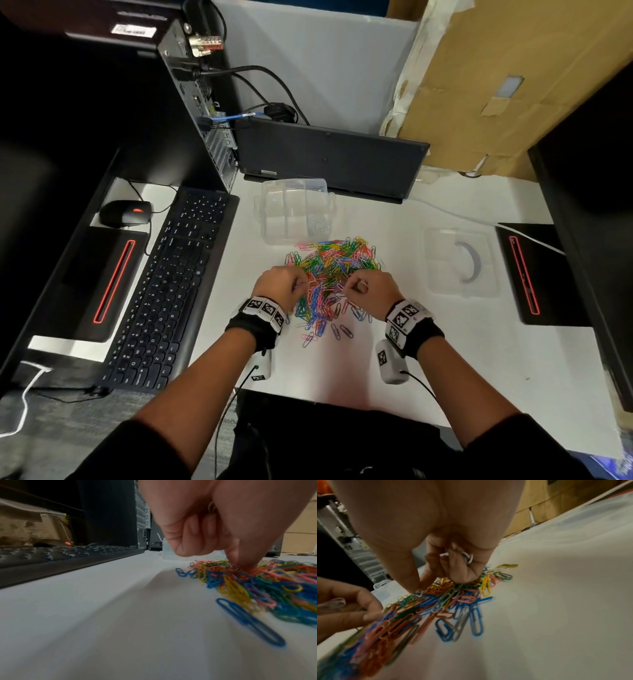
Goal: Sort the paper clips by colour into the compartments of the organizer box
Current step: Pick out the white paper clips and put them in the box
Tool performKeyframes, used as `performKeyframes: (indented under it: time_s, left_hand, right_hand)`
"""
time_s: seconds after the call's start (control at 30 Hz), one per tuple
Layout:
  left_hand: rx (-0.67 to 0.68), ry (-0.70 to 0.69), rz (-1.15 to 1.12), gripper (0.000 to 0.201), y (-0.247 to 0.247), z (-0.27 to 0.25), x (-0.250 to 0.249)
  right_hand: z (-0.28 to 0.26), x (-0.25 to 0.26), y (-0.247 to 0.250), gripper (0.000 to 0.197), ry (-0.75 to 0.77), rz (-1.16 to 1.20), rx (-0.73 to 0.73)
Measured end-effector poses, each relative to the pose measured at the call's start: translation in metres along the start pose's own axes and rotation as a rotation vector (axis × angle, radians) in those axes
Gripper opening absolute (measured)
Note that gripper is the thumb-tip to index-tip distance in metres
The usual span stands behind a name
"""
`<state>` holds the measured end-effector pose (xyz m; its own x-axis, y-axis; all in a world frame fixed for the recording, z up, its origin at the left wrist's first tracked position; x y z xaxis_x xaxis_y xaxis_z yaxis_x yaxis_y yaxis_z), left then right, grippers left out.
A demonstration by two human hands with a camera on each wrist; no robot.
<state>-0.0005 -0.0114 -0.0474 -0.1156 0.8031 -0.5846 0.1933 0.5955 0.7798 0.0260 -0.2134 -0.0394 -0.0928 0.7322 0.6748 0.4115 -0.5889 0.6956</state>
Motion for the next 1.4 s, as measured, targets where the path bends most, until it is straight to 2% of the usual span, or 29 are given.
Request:
performKeyframes:
  time_s: [0.1, 0.23, 0.27, 0.37, 0.43, 0.53, 0.7, 0.8, 0.9, 1.03, 1.13, 1.3, 1.37, 1.4]
  left_hand:
    - [-0.001, 0.031, -0.126, 0.013, 0.001, -0.001, 0.006]
    - [-0.028, 0.078, -0.320, 0.036, 0.002, -0.006, 0.019]
    - [-0.029, 0.090, -0.344, 0.035, 0.002, -0.007, 0.021]
    - [-0.015, 0.095, -0.358, 0.016, 0.002, -0.010, 0.017]
    - [-0.028, 0.085, -0.370, 0.016, 0.003, -0.013, 0.018]
    - [-0.048, 0.079, -0.398, 0.020, 0.005, -0.020, 0.021]
    - [-0.028, 0.125, -0.392, 0.014, 0.009, -0.032, 0.029]
    - [-0.018, 0.140, -0.378, 0.015, 0.008, -0.034, 0.035]
    - [0.036, 0.093, -0.335, 0.005, 0.003, -0.037, 0.026]
    - [0.214, 0.061, -0.147, 0.015, -0.011, -0.042, 0.008]
    - [0.267, 0.090, -0.030, 0.019, -0.019, -0.044, 0.007]
    - [0.278, 0.123, -0.026, 0.015, -0.022, -0.045, 0.007]
    - [0.290, 0.124, -0.030, 0.015, -0.023, -0.045, 0.009]
    - [0.290, 0.124, -0.035, 0.015, -0.022, -0.046, 0.011]
  right_hand:
    - [0.002, -0.007, -0.004, 0.008, -0.094, 0.086, 0.067]
    - [-0.003, -0.011, -0.013, 0.011, -0.294, 0.609, 0.172]
    - [-0.004, -0.011, -0.013, 0.010, -0.331, 0.687, 0.163]
    - [-0.003, -0.010, -0.011, 0.008, -0.382, 0.820, 0.111]
    - [-0.002, -0.012, -0.009, 0.013, -0.388, 0.852, 0.097]
    - [-0.004, -0.016, -0.015, 0.030, -0.425, 0.960, 0.184]
    - [-0.009, -0.009, -0.031, 0.021, -0.499, 1.143, 0.342]
    - [-0.013, -0.002, -0.041, 0.026, -0.606, 1.254, 0.412]
    - [-0.015, -0.007, -0.052, 0.032, -0.767, 1.397, 0.361]
    - [-0.013, -0.016, -0.054, 0.029, -0.872, 1.552, 0.216]
    - [-0.012, -0.016, -0.045, 0.029, -0.803, 1.412, 0.192]
    - [-0.013, -0.005, -0.038, 0.034, -0.667, 1.029, 0.261]
    - [-0.009, 0.003, -0.033, 0.034, -0.544, 0.761, 0.255]
    - [-0.003, 0.010, -0.029, 0.032, -0.411, 0.547, 0.246]
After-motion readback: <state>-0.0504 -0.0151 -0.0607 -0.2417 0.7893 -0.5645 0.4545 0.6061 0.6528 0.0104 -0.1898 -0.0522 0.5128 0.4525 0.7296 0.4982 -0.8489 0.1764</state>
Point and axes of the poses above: each hand's wrist, its own z-axis towards the middle knuckle, its own y-axis out of the back of the hand, x = y × z, the point moved 7 cm from there along z, towards the middle knuckle, and after that the axes turned 7 degrees about -z, right-handed, at the moved point
